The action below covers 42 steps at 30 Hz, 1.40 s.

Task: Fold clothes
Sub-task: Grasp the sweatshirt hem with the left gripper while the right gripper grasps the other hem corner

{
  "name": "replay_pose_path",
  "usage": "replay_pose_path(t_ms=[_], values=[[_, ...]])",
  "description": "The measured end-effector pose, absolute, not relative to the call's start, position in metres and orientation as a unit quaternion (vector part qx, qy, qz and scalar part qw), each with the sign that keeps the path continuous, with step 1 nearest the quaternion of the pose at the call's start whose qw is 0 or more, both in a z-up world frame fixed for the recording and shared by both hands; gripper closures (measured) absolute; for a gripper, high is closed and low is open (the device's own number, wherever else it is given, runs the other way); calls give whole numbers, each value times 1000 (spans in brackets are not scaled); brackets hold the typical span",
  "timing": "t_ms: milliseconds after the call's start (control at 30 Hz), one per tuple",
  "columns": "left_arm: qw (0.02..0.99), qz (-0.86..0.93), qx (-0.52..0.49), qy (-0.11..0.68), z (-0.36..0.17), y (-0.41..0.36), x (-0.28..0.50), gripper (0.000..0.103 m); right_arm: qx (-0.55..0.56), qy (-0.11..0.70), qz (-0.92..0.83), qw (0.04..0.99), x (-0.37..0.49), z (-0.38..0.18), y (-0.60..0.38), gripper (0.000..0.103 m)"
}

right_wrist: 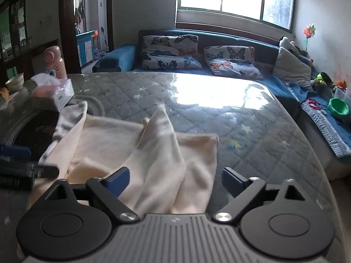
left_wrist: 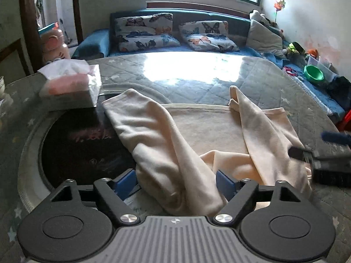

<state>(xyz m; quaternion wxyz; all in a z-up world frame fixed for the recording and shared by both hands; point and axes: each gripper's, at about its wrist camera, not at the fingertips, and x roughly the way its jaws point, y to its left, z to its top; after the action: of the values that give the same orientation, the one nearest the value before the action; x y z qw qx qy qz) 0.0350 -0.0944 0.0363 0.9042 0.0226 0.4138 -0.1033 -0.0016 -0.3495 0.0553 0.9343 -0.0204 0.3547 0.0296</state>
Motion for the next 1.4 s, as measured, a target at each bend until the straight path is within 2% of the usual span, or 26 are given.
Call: replay_pose_path(t_ms=[67, 200, 267, 433, 600, 800, 900, 933, 1000, 1033, 1133, 1267, 1400], values=[[901, -104, 26, 420, 32, -95, 39, 38, -15, 357, 36, 933, 14, 55, -350, 18], [894, -113, 17, 433, 25, -93, 44, 49, -17, 366, 48, 929, 42, 48, -345, 23], [894, -117, 17, 432, 25, -93, 43, 51, -21, 374, 52, 926, 52, 43, -341, 32], [894, -120, 16, 431, 27, -93, 43, 53, -26, 389, 51, 919, 66, 29, -332, 38], [897, -122, 16, 426, 31, -94, 41, 52, -23, 389, 46, 920, 70, 26, -333, 38], [897, -130, 12, 421, 34, -96, 37, 52, -32, 393, 32, 919, 76, 22, -336, 44], [896, -139, 18, 421, 33, -96, 37, 58, -20, 396, 40, 917, 78, 20, -338, 57], [896, -139, 19, 421, 33, -96, 37, 63, -15, 396, 44, 917, 78, 21, -339, 67], [897, -140, 19, 419, 33, -95, 37, 71, -14, 392, 45, 919, 76, 23, -339, 74], [898, -141, 19, 417, 33, -95, 37, 73, -14, 390, 46, 920, 75, 24, -339, 82], [899, -144, 18, 413, 34, -93, 35, 81, -13, 384, 48, 922, 72, 27, -340, 92], [902, -149, 17, 406, 36, -88, 32, 88, -16, 366, 44, 929, 59, 38, -347, 94], [902, -154, 12, 402, 38, -81, 27, 90, -20, 337, 24, 941, 29, 58, -370, 94]])
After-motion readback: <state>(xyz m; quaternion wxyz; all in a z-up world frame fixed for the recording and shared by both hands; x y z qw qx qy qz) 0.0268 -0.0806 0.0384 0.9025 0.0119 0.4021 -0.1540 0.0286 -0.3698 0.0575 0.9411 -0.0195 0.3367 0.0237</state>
